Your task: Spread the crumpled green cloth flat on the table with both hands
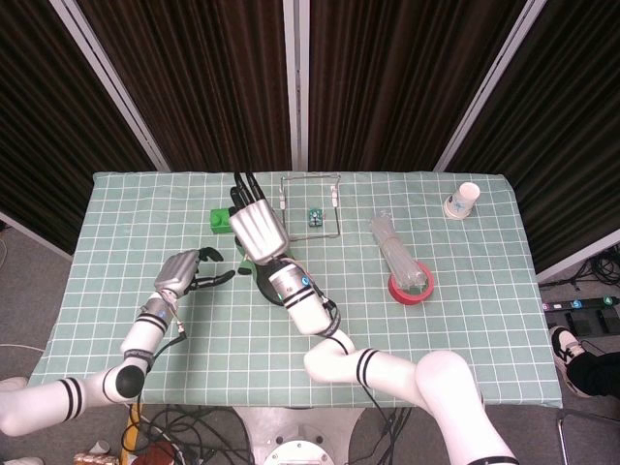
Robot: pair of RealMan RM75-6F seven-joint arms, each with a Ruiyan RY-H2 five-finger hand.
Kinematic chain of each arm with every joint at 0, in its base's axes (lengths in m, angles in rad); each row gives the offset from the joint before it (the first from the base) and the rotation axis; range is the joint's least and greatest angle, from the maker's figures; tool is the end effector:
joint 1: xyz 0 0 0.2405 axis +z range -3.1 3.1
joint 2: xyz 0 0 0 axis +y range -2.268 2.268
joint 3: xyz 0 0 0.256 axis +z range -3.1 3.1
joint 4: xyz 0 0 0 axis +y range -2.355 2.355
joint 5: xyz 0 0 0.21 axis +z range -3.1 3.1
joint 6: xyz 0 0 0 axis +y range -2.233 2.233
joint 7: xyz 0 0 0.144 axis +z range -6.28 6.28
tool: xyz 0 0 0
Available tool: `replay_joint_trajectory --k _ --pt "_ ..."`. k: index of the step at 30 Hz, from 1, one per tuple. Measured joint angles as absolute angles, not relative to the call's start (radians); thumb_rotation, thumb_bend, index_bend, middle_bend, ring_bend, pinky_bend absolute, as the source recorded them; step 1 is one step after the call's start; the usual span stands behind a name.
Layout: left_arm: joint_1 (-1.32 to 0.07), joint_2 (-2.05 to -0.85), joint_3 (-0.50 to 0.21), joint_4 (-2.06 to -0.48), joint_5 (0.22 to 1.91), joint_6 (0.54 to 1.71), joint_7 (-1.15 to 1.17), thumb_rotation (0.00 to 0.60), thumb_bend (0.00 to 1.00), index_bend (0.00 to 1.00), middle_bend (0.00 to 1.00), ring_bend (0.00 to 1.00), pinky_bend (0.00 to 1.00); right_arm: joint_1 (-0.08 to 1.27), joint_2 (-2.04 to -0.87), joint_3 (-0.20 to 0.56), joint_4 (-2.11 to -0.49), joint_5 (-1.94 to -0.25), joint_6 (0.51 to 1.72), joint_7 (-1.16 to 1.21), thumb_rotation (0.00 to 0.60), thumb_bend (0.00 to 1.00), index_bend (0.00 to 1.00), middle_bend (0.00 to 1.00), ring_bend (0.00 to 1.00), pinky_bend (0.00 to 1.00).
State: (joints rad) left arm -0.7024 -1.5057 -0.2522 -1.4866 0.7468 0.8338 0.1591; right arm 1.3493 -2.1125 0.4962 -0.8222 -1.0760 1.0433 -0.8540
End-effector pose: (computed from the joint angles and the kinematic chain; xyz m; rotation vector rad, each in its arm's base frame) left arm -0.1940 0.3539 -0.0071 -1.5137 -1.5216 -0.8806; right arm 0.0896 -0.4019 -0.0939 1.7559 -0.1922 1.0197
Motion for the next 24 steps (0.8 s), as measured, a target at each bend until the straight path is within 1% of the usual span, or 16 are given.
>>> replay_joint_trajectory --k 6,12,24 --pt "-0.739 -1.533 -0.247 -1.476 0.690 0.843 0.210 0.137 0.00 0.32 0.32 0.26 0.38 1.399 -2.166 0.511 -0.733 -1.068 1.033 -0.832 0.600 0.42 0.65 0.22 0.03 0.00" --pt "-0.775 -1.559 -0.245 -1.465 0.648 0.862 0.263 0.137 0.00 0.32 0.32 0.26 0.38 1.430 -2.211 0.521 -0.678 -1.063 1.042 -0.836 0.600 0.42 0.64 0.22 0.03 0.00" --pt "-0.803 -1.568 -0.237 -1.511 0.634 0.896 0.307 0.132 0.00 0.32 0.32 0.26 0.38 1.459 -2.241 0.527 -0.582 -1.073 1.041 -0.789 0.600 0.42 0.63 0.21 0.03 0.00"
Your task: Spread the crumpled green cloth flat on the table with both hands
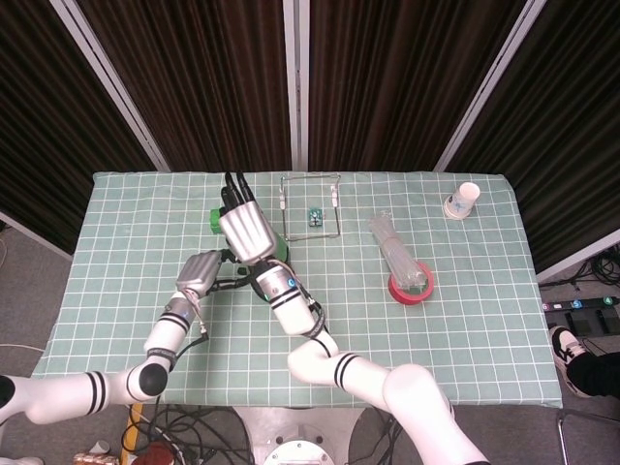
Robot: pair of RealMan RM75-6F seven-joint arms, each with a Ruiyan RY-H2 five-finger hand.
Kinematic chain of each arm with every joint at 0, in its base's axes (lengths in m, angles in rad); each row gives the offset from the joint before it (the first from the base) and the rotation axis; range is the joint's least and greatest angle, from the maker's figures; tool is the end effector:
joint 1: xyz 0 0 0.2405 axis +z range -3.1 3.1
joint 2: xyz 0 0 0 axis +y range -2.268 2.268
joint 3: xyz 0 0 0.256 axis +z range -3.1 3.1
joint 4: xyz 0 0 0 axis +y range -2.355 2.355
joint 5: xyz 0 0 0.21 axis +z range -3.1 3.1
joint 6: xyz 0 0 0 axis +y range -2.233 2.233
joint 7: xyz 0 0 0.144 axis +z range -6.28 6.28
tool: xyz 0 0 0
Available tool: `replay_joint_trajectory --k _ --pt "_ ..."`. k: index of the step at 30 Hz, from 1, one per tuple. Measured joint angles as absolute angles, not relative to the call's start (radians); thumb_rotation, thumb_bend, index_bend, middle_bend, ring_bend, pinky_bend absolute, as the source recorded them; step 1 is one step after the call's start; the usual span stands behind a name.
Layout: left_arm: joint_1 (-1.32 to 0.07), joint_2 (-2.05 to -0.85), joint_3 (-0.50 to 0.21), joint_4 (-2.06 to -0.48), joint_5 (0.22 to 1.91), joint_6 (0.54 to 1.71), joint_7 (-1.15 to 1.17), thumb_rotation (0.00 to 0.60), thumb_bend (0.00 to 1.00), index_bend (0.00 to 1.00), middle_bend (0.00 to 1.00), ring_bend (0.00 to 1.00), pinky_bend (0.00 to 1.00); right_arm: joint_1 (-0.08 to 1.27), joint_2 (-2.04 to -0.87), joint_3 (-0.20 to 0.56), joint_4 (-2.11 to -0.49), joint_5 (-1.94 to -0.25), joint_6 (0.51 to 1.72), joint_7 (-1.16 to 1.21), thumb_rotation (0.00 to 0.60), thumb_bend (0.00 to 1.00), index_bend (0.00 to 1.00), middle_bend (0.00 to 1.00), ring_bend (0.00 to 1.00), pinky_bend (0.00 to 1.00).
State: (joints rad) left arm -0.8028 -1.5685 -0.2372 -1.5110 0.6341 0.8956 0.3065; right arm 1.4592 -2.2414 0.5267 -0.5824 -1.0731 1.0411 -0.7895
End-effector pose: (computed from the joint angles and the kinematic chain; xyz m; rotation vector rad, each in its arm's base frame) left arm -0.1573 0.3555 -0.0288 -1.5944 -1.4609 -0.8438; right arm 0.1035 -0.4023 -0.1144 1.7216 -0.1825 1.0090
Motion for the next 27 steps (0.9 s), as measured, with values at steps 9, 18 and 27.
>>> replay_joint_trajectory --k 9,18,27 --pt "-0.853 -1.618 -0.240 -1.479 0.555 0.911 0.378 0.130 0.00 0.32 0.32 0.26 0.38 1.471 -2.247 0.535 -0.577 -1.075 1.049 -0.776 0.600 0.42 0.63 0.21 0.03 0.00" --pt "-0.869 -1.668 -0.238 -1.435 0.512 0.960 0.426 0.194 0.00 0.34 0.32 0.26 0.38 1.433 -2.194 0.537 -0.652 -1.082 1.080 -0.746 0.600 0.42 0.63 0.21 0.03 0.00" --pt "-0.869 -1.704 -0.241 -1.399 0.509 0.965 0.431 0.286 0.00 0.39 0.32 0.26 0.38 1.366 -2.094 0.534 -0.770 -1.080 1.096 -0.724 0.600 0.42 0.63 0.21 0.03 0.00"
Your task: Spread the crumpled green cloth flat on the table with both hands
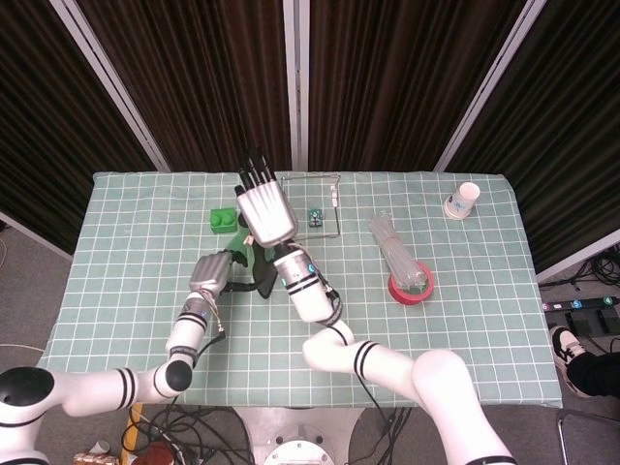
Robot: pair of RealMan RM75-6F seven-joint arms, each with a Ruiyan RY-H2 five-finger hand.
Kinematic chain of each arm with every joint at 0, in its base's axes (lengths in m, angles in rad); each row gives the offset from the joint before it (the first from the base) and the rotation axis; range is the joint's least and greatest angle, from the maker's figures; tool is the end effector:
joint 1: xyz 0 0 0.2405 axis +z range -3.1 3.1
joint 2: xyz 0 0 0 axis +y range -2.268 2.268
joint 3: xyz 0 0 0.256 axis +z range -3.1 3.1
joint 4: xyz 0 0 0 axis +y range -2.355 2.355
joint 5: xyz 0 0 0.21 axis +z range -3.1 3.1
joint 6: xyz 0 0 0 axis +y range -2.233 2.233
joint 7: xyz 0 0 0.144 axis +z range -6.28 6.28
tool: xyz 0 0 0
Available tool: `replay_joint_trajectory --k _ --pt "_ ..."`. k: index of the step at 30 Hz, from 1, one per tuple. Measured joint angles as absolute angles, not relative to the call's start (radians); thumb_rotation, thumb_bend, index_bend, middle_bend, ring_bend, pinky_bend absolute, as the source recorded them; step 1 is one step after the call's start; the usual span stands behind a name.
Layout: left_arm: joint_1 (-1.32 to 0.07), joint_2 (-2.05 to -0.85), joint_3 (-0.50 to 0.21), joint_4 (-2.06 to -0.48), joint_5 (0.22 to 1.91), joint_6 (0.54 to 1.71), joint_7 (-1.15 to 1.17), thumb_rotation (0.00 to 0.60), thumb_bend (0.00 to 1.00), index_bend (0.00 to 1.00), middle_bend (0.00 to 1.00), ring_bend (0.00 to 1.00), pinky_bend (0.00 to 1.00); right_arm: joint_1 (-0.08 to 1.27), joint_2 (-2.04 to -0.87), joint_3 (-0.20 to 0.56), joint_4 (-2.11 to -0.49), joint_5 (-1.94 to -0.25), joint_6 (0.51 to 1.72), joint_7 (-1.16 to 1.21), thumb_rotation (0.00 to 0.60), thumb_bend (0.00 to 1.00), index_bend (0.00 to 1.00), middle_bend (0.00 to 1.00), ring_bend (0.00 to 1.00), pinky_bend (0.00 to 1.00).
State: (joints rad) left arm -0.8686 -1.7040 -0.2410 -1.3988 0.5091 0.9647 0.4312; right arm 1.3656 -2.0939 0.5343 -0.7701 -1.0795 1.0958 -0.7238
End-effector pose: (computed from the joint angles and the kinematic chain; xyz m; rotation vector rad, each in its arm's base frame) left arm -0.1478 0.3612 -0.0599 -1.5610 -1.4174 -0.7641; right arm 0.0889 -0.4215 -0.0684 1.6383 -0.2831 1.1204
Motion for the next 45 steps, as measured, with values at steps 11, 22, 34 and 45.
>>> replay_joint_trajectory --k 11,22,34,45 --pt "-0.871 -1.766 -0.262 -1.353 0.497 0.969 0.429 0.345 0.00 0.43 0.33 0.26 0.39 1.284 -2.037 0.508 -0.931 -1.064 1.143 -0.757 0.600 0.42 0.63 0.21 0.03 0.00" --pt "-0.876 -1.750 -0.278 -1.418 0.465 0.945 0.444 0.242 0.00 0.37 0.33 0.26 0.39 1.302 -2.064 0.500 -0.893 -1.040 1.137 -0.818 0.600 0.43 0.62 0.20 0.04 0.00" --pt "-0.909 -1.833 -0.275 -1.318 0.420 0.989 0.514 0.272 0.00 0.37 0.33 0.26 0.39 1.324 -2.087 0.513 -0.862 -1.032 1.129 -0.802 0.600 0.43 0.62 0.21 0.04 0.00" --pt "-0.896 -1.887 -0.313 -1.246 0.437 1.013 0.481 0.600 0.12 0.62 0.44 0.35 0.44 1.290 -2.051 0.501 -0.939 -1.044 1.148 -0.786 0.600 0.43 0.62 0.20 0.04 0.00"
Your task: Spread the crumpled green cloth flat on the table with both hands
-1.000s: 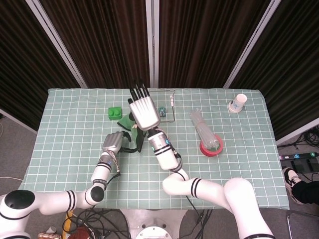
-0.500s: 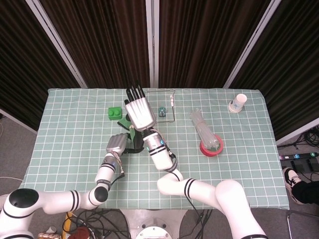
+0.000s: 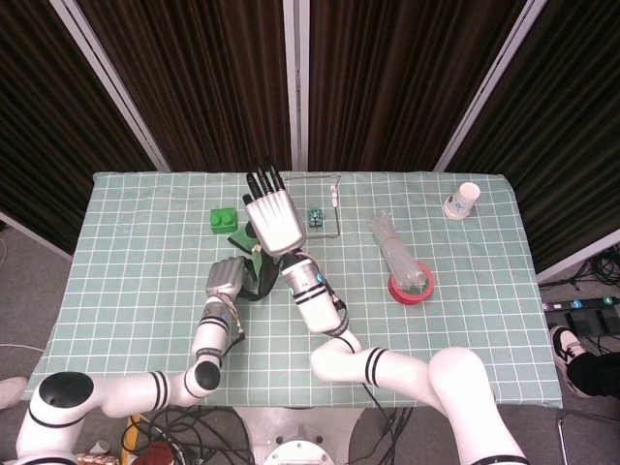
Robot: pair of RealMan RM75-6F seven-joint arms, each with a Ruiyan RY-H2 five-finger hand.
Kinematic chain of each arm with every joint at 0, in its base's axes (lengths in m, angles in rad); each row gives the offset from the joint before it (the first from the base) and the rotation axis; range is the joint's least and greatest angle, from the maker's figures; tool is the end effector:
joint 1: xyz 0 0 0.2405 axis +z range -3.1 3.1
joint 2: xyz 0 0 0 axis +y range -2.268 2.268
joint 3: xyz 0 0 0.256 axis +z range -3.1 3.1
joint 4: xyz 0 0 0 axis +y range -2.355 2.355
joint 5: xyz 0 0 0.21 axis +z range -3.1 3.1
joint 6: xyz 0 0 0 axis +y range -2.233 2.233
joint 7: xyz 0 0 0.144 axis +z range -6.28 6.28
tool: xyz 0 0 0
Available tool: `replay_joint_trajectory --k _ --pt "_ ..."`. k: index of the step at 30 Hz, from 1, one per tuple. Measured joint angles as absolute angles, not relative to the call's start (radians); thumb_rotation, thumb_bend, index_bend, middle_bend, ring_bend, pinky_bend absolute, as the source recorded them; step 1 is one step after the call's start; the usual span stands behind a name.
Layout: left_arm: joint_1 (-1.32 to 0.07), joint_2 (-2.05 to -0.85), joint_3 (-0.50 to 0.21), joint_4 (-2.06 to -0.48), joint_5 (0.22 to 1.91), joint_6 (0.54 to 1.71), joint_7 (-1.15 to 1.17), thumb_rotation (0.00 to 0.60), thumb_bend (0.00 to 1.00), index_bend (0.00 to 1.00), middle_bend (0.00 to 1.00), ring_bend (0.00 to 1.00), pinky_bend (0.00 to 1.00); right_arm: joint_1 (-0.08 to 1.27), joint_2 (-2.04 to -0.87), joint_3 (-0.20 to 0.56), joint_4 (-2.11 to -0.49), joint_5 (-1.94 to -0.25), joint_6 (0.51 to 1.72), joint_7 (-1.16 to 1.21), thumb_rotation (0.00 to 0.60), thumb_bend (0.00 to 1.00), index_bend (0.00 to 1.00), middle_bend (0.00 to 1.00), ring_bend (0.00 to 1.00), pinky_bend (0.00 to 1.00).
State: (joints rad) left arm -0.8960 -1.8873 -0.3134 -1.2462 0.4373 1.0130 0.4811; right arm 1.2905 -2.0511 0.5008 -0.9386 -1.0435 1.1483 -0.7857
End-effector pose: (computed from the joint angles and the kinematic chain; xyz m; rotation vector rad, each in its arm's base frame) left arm -0.1327 0.3611 -0.0984 -1.4556 -1.4746 -0.7557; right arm 0.0759 -0.4052 -0.0660 1.6481 -0.3351 1.1211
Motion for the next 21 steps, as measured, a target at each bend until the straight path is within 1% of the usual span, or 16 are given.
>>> replay_joint_trajectory --k 1,4,6,8,12,14,15,18,19,21 --pt "-0.892 -1.888 -0.318 -1.246 0.442 1.013 0.470 0.600 0.14 0.64 0.46 0.37 0.44 1.285 -2.048 0.499 -0.945 -1.044 1.150 -0.784 0.600 0.43 0.62 0.20 0.04 0.00" --pt "-0.876 -1.889 -0.338 -1.249 0.455 1.006 0.421 0.598 0.17 0.67 0.49 0.38 0.45 1.267 -2.039 0.492 -0.972 -1.042 1.158 -0.779 0.600 0.43 0.62 0.20 0.04 0.00" --pt "-0.862 -1.888 -0.351 -1.254 0.469 0.994 0.385 0.543 0.18 0.67 0.49 0.38 0.45 1.254 -2.032 0.484 -0.989 -1.042 1.163 -0.780 0.600 0.43 0.62 0.20 0.04 0.00" --pt "-0.853 -1.884 -0.356 -1.263 0.479 0.981 0.372 0.451 0.18 0.65 0.49 0.38 0.45 1.248 -2.028 0.481 -1.001 -1.042 1.166 -0.783 0.600 0.43 0.62 0.20 0.04 0.00" --pt "-0.845 -1.884 -0.364 -1.279 0.499 0.977 0.360 0.436 0.18 0.65 0.49 0.38 0.45 1.251 -2.028 0.483 -1.010 -1.041 1.167 -0.791 0.600 0.43 0.62 0.20 0.04 0.00" --pt "-0.846 -1.890 -0.369 -1.274 0.497 0.977 0.360 0.445 0.19 0.65 0.49 0.38 0.45 1.251 -2.028 0.485 -1.017 -1.040 1.169 -0.791 0.600 0.43 0.62 0.20 0.04 0.00" --pt "-0.846 -1.893 -0.371 -1.270 0.495 0.977 0.359 0.462 0.21 0.65 0.49 0.38 0.45 1.250 -2.028 0.485 -1.022 -1.039 1.170 -0.792 0.600 0.44 0.62 0.20 0.04 0.00" --pt "-0.848 -1.898 -0.374 -1.256 0.488 0.972 0.366 0.526 0.26 0.67 0.49 0.38 0.45 1.246 -2.022 0.485 -1.031 -1.041 1.174 -0.793 0.600 0.44 0.62 0.20 0.04 0.00" --pt "-0.848 -1.899 -0.373 -1.253 0.486 0.971 0.369 0.560 0.29 0.68 0.49 0.38 0.45 1.245 -2.021 0.486 -1.034 -1.040 1.175 -0.792 0.600 0.44 0.62 0.20 0.04 0.00" --pt "-0.846 -1.903 -0.372 -1.246 0.485 0.970 0.369 0.592 0.33 0.70 0.50 0.38 0.45 1.241 -2.018 0.488 -1.043 -1.038 1.177 -0.788 0.600 0.44 0.62 0.20 0.04 0.00"
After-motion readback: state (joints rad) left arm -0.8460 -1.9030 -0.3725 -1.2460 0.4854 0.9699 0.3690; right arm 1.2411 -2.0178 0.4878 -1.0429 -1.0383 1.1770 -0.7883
